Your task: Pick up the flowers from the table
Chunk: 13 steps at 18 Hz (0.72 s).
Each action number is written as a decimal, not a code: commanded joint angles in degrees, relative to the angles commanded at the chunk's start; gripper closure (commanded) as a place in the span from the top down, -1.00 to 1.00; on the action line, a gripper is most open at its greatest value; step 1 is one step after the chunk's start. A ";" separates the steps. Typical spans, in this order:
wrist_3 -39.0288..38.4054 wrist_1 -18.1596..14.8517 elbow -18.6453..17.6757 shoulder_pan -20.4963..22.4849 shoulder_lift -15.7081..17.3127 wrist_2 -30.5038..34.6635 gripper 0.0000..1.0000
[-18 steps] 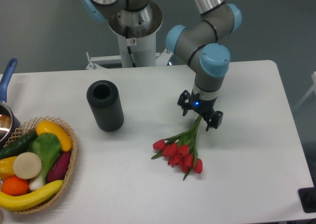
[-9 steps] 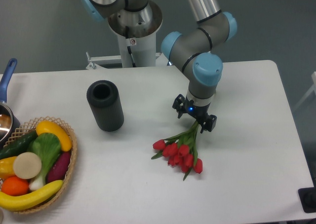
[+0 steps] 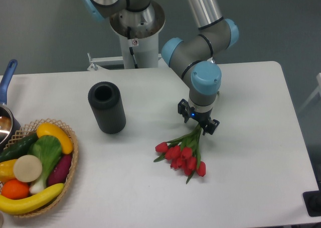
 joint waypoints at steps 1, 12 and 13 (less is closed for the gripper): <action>-0.17 -0.09 -0.09 -0.09 0.00 0.00 -1.00; -6.66 -0.44 4.91 0.62 3.34 -0.79 -1.00; -8.25 -0.96 6.40 0.62 2.99 -0.70 -1.00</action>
